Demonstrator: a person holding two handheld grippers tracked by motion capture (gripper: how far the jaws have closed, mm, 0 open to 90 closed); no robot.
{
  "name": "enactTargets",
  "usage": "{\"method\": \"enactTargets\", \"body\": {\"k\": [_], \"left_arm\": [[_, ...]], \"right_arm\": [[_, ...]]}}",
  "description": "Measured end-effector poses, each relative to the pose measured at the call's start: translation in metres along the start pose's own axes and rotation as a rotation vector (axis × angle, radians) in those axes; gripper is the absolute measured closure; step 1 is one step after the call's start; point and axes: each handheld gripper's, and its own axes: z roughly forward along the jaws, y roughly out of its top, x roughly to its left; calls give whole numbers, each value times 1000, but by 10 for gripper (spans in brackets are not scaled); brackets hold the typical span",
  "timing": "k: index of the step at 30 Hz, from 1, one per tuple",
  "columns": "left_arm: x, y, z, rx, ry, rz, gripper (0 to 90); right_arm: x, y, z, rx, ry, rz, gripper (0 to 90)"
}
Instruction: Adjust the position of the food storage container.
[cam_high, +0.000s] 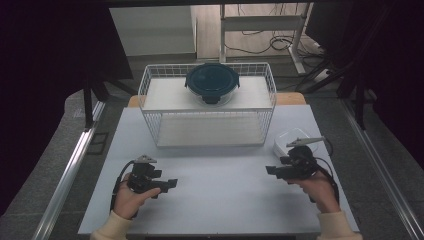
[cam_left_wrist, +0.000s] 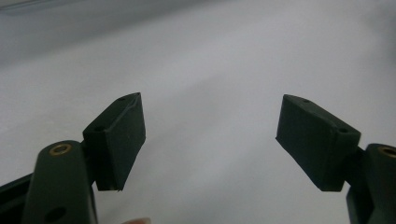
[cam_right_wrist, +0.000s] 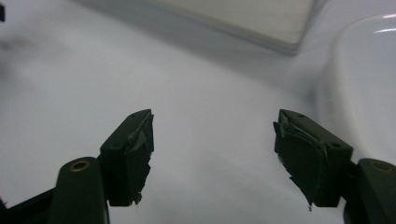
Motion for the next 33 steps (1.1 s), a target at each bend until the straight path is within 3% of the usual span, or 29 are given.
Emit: {"method": "enactTargets", "body": {"k": [4, 9, 14, 21, 26, 30, 33], "left_arm": [[-2, 0, 0, 0, -4, 2, 232], [-3, 1, 2, 0, -6, 0, 231], [-2, 0, 3, 1, 3, -4, 231], [-3, 1, 5, -1, -6, -20, 229], [-5, 1, 8, 9, -10, -20, 227], [-3, 1, 9, 11, -12, -22, 226], [-1, 1, 7, 5, -18, -29, 225]], "right_arm": [[-26, 18, -10, -8, -50, 39, 372], [-58, 42, -16, -24, -99, 40, 521], [-90, 56, -10, 9, -143, 52, 655], [-130, 64, 1, 68, -238, 57, 859], [-148, 65, 4, 74, -277, 66, 890], [-159, 64, 7, 89, -327, 40, 890], [-166, 62, 12, 113, -336, 43, 890]]}}
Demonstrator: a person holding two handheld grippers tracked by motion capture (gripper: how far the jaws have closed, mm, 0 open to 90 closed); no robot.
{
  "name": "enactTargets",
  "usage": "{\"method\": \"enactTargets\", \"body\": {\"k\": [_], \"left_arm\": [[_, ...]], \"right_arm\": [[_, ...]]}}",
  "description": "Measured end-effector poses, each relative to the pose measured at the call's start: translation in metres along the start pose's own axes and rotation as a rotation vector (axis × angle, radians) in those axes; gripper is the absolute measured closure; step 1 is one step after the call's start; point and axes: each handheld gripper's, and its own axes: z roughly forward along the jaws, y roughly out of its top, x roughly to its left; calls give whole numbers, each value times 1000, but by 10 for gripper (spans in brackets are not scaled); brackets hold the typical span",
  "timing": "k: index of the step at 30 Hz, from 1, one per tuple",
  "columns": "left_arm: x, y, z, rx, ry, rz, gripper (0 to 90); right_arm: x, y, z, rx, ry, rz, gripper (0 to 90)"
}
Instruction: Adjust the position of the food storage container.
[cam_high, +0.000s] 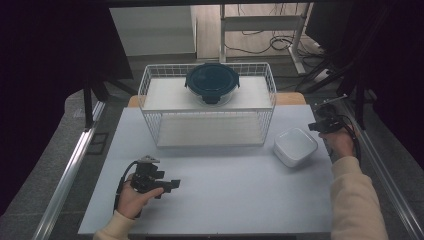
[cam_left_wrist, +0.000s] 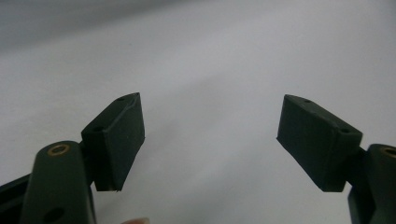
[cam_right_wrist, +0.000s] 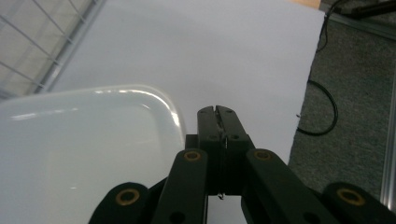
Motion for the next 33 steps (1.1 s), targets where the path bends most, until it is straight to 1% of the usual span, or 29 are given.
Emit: {"method": "enactTargets", "body": {"k": [1, 4, 5, 6, 7, 8, 10, 14, 17, 20, 22, 26, 33], "left_arm": [[1, 0, -1, -2, -2, -5, 225], [4, 0, -2, -10, -4, -16, 225], [5, -1, -3, -8, -3, -13, 224], [5, -1, -3, -8, -3, -14, 225], [6, -1, -3, -9, -3, -15, 225], [6, -1, -3, -10, -3, -18, 224], [6, -1, -3, -8, -5, -17, 224], [6, -1, -3, -5, -7, -14, 224], [5, 0, -2, -5, -10, -19, 224], [4, -1, -1, -3, -10, -14, 223], [4, -1, -1, -3, -15, -13, 219], [4, -1, -2, -2, -21, -10, 219], [3, -1, -2, -1, -29, -9, 219]], "right_arm": [[0, 0, 3, 9, 5, -3, 890], [1, -1, 10, 36, 26, -36, 890], [2, -1, 12, 43, 33, -47, 892], [4, -2, 14, 50, 26, -62, 893], [5, -2, 15, 51, 22, -69, 892], [5, -2, 15, 52, 33, -70, 893], [8, -2, 15, 53, 51, -94, 892], [20, -2, 13, 60, 66, -138, 892], [32, -2, 12, 72, 83, -172, 892], [41, -3, 11, 74, 99, -185, 892], [46, -5, 10, 68, 118, -176, 892], [54, -11, 8, 57, 138, -156, 892], [74, -19, 3, 52, 185, -181, 892]]}}
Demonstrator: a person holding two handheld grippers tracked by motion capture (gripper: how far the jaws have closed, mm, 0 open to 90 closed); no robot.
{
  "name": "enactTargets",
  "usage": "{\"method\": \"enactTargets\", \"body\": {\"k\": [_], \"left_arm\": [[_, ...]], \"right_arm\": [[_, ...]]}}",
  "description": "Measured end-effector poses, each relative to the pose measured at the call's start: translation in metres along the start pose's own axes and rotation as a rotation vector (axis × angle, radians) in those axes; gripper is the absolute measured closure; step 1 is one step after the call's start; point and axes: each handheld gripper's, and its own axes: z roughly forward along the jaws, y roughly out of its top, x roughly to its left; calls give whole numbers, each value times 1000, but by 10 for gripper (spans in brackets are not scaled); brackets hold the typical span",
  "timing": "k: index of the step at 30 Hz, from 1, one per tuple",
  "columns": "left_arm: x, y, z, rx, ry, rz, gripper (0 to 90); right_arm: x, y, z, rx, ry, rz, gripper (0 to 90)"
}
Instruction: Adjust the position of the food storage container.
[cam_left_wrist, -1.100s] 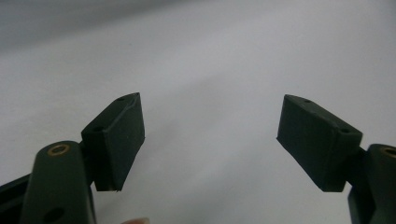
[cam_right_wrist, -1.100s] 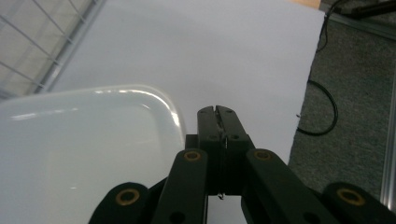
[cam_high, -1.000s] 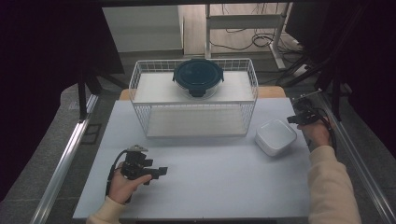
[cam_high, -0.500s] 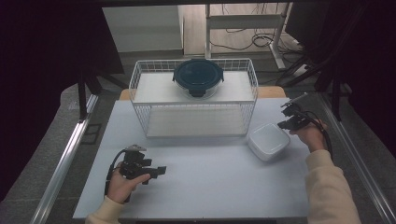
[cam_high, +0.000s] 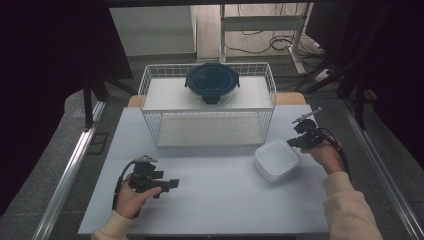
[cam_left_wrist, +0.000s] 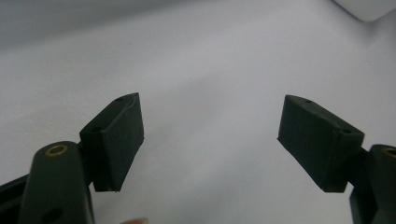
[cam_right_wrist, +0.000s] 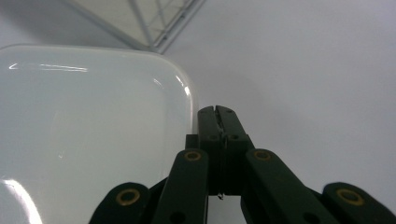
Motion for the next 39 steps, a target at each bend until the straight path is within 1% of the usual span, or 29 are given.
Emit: {"method": "enactTargets", "body": {"k": [4, 5, 11, 18, 24, 28, 31, 37, 39], "left_arm": [[-1, 0, 1, 4, -1, 3, 218], [-1, 0, 1, 5, -3, 4, 218], [-1, 0, 0, 1, -7, 2, 218], [-2, 0, 0, 0, -13, 10, 219], [-4, 1, -1, -2, -16, 14, 219], [-5, 1, -1, -7, -16, 16, 220], [-5, 1, 0, -5, -15, 16, 219], [-5, 1, -1, -8, -17, 16, 220], [-5, 1, -1, -8, -17, 15, 220]], "right_arm": [[11, 0, 1, -3, 24, -16, 892], [15, 1, 1, 0, 28, -27, 892], [39, 3, 4, 8, 68, -53, 892], [64, 3, 6, 16, 120, -77, 892], [86, 2, 6, 15, 157, -115, 892], [96, 1, 7, 9, 191, -124, 892], [102, 1, 8, 10, 192, -139, 892], [103, 1, 8, 9, 202, -134, 892], [102, 1, 7, 4, 192, -135, 891]]}}
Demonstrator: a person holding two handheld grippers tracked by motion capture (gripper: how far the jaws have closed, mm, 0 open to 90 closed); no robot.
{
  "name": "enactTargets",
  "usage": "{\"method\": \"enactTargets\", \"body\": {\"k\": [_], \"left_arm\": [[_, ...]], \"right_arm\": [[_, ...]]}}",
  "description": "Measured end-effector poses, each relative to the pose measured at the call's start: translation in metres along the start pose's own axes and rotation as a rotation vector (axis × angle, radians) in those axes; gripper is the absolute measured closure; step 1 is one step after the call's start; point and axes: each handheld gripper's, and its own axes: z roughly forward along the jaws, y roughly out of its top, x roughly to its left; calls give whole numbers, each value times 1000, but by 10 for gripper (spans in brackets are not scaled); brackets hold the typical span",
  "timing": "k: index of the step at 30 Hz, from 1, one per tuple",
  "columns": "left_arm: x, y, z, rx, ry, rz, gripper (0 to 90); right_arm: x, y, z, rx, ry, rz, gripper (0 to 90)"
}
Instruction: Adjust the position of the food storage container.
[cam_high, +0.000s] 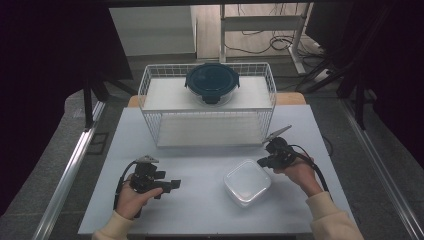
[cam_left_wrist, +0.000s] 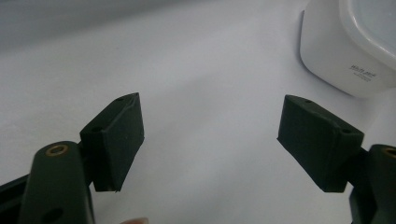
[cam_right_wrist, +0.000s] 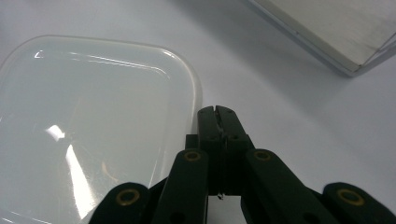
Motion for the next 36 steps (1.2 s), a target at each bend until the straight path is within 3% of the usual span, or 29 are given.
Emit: {"method": "enactTargets", "body": {"k": [5, 10, 16, 18, 22, 36], "left_arm": [[0, 0, -1, -6, 0, 0, 221], [-1, 0, 0, -2, -1, 7, 221], [-5, 0, -1, -7, -2, 10, 221], [-5, 0, 0, -7, -2, 8, 221], [-7, -1, 2, 3, -2, 12, 220], [-5, -1, 2, 5, -1, 11, 221]], "right_arm": [[0, -12, -22, -68, -27, 26, 891], [8, -46, -40, -92, -52, 53, 891], [28, -84, -35, -50, -24, 60, 891], [36, -89, -30, -48, -8, 48, 891], [44, -87, -21, -37, 14, 38, 891], [37, -56, -2, -42, 24, 48, 891]]}}
